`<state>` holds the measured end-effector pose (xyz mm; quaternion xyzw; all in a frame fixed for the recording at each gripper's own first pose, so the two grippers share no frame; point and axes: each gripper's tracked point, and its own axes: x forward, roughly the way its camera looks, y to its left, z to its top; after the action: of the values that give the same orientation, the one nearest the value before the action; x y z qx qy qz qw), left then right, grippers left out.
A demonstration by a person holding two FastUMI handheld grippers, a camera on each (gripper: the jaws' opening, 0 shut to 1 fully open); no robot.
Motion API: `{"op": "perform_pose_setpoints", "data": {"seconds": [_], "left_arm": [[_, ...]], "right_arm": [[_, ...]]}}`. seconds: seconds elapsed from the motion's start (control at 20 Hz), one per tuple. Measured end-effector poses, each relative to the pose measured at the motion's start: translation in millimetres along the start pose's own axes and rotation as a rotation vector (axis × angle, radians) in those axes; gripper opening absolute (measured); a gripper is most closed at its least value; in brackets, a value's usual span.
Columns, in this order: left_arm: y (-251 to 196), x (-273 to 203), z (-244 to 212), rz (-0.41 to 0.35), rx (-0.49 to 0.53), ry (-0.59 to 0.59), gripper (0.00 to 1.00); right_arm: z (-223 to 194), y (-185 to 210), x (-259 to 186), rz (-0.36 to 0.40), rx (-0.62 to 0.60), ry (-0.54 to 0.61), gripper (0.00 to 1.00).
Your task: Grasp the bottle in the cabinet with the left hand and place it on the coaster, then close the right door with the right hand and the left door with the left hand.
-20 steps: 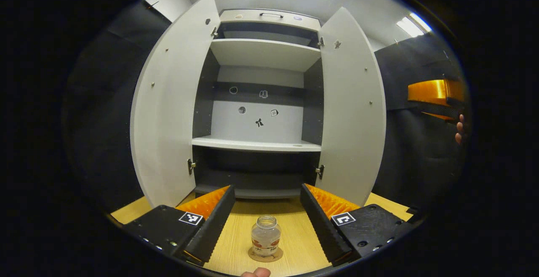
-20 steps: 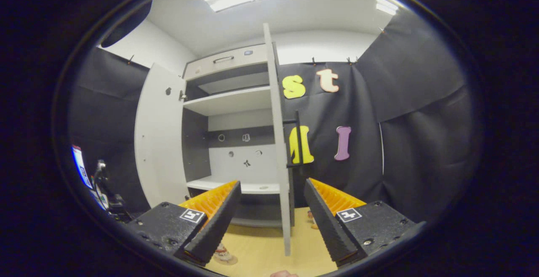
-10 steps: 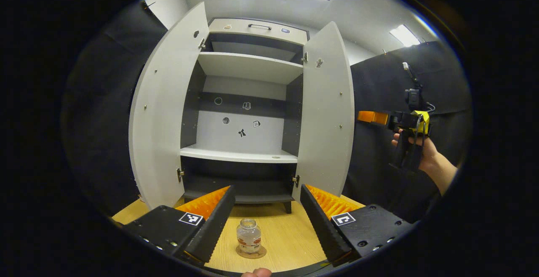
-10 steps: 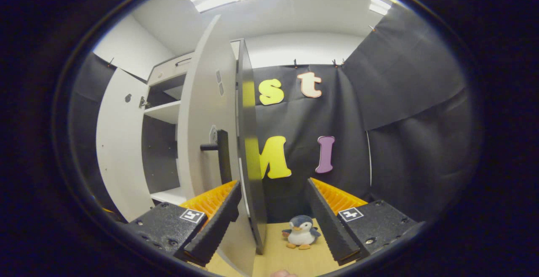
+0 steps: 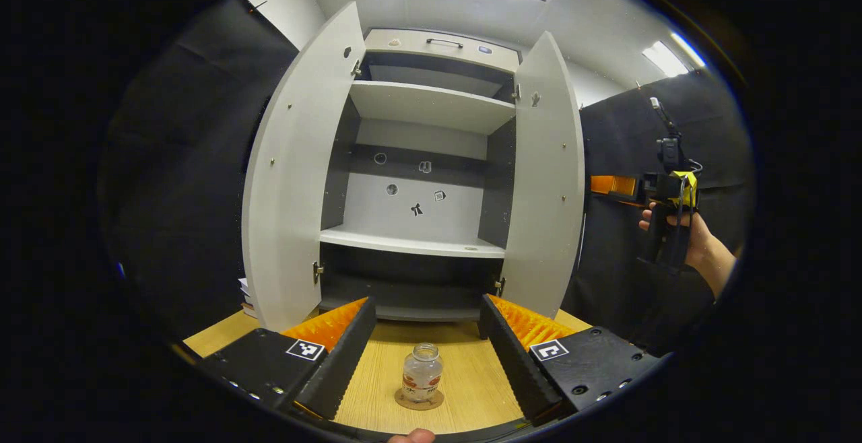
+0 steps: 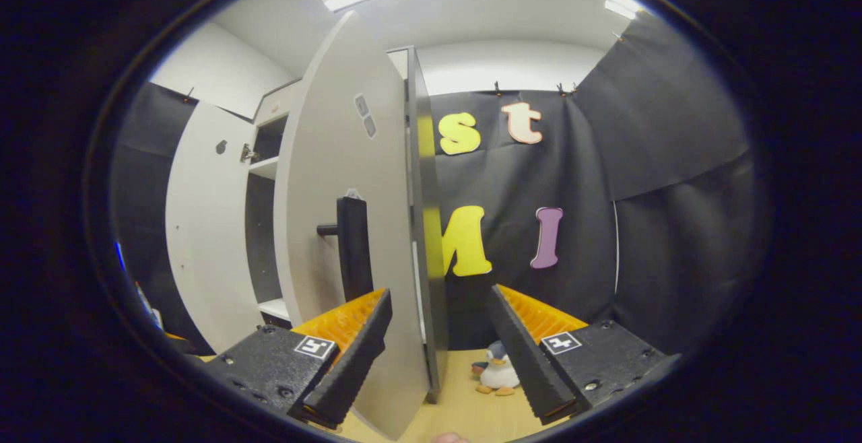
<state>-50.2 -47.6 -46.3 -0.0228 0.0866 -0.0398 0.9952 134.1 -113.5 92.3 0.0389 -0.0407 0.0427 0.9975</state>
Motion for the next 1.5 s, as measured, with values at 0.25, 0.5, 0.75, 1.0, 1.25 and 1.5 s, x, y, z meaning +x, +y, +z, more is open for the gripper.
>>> {"op": "perform_pose_setpoints", "data": {"seconds": [0.25, 0.5, 0.75, 1.0, 1.25, 1.5], "left_arm": [[11, -4, 2, 0.048, 0.020, -0.015, 0.95], [24, -7, 4, 0.084, 0.019, -0.018, 0.95], [39, -10, 10, 0.124, 0.032, -0.028, 0.95], [54, -13, 19, 0.170, 0.031, -0.042, 0.95], [86, -19, 40, 0.235, 0.074, -0.080, 0.95], [134, -13, 67, 0.335, 0.093, -0.115, 0.95]], "right_arm": [[-8, 37, 11, 0.080, 0.055, 0.011, 0.96], [-13, 68, 23, 0.125, 0.036, 0.010, 0.89], [-21, 102, 51, 0.166, 0.066, 0.008, 0.99], [-22, 105, 33, 0.142, 0.034, -0.008, 0.98], [-30, 110, -30, 0.140, 0.029, -0.041, 0.99], [-71, 107, -92, 0.081, -0.035, -0.030, 0.98]]}}
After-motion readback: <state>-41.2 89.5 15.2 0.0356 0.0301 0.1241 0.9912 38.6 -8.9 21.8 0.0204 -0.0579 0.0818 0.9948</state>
